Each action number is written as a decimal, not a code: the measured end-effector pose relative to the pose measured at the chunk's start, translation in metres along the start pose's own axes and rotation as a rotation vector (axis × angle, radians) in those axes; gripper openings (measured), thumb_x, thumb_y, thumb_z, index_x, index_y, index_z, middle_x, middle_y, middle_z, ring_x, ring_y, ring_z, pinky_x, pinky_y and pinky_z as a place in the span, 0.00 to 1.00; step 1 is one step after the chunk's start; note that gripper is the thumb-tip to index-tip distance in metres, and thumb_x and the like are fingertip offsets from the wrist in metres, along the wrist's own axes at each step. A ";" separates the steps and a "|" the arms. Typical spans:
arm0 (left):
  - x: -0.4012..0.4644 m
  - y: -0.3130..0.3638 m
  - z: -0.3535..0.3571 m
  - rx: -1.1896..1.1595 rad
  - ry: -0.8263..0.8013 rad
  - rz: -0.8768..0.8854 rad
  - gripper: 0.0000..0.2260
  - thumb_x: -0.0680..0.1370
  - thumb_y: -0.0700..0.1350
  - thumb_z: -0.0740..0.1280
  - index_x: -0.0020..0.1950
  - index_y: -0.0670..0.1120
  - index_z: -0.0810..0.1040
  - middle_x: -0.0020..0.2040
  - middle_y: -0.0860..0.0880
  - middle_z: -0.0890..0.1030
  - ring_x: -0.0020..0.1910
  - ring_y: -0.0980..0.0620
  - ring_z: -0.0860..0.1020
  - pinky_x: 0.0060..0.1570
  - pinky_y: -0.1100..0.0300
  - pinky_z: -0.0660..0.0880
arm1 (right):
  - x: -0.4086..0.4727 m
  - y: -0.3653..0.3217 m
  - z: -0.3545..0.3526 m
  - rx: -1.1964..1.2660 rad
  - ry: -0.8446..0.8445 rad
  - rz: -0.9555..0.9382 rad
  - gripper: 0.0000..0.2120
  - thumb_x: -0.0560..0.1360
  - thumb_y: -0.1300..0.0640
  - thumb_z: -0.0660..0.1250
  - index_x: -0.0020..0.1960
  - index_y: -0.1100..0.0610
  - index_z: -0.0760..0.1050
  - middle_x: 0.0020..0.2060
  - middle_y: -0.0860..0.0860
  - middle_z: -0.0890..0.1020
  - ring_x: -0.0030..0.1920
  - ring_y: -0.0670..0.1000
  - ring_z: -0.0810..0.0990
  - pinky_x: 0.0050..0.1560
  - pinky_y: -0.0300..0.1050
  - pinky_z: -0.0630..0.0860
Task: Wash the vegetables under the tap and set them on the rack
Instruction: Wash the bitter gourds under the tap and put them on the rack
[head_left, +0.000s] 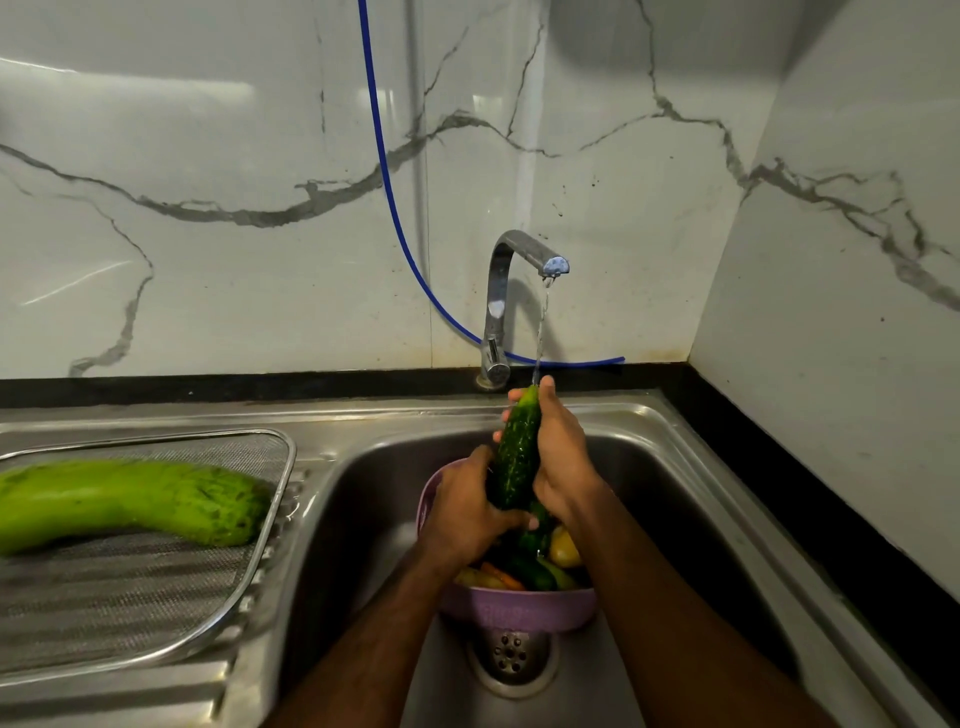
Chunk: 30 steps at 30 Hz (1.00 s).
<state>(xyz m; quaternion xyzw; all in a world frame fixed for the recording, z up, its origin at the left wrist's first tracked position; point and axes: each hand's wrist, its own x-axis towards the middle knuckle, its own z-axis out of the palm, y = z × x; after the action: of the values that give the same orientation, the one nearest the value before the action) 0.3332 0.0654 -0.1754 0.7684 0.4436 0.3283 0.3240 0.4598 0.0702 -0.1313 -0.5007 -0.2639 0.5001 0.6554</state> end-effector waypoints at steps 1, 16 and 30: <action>0.000 -0.001 0.000 -0.056 -0.054 -0.005 0.24 0.62 0.48 0.83 0.53 0.48 0.77 0.44 0.58 0.80 0.44 0.61 0.78 0.43 0.73 0.72 | 0.000 -0.001 -0.002 -0.024 -0.004 0.010 0.25 0.83 0.38 0.59 0.51 0.58 0.82 0.39 0.55 0.82 0.37 0.52 0.82 0.47 0.50 0.81; -0.011 0.013 -0.004 -0.891 -0.301 -0.286 0.15 0.77 0.39 0.71 0.61 0.42 0.72 0.55 0.38 0.84 0.54 0.33 0.81 0.42 0.50 0.80 | 0.000 -0.003 -0.003 0.015 -0.046 0.093 0.28 0.84 0.37 0.55 0.58 0.58 0.82 0.38 0.54 0.83 0.36 0.52 0.82 0.41 0.51 0.82; -0.002 0.018 -0.003 -1.217 -0.322 -0.402 0.18 0.85 0.51 0.56 0.63 0.38 0.73 0.41 0.41 0.77 0.31 0.51 0.73 0.26 0.62 0.72 | 0.001 -0.004 -0.013 0.123 -0.116 0.057 0.22 0.84 0.39 0.55 0.66 0.51 0.79 0.62 0.58 0.79 0.62 0.56 0.79 0.55 0.52 0.79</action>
<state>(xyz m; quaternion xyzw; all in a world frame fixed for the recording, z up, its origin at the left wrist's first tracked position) 0.3385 0.0567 -0.1604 0.3900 0.2596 0.3344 0.8177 0.4729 0.0657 -0.1327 -0.4369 -0.2559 0.5619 0.6541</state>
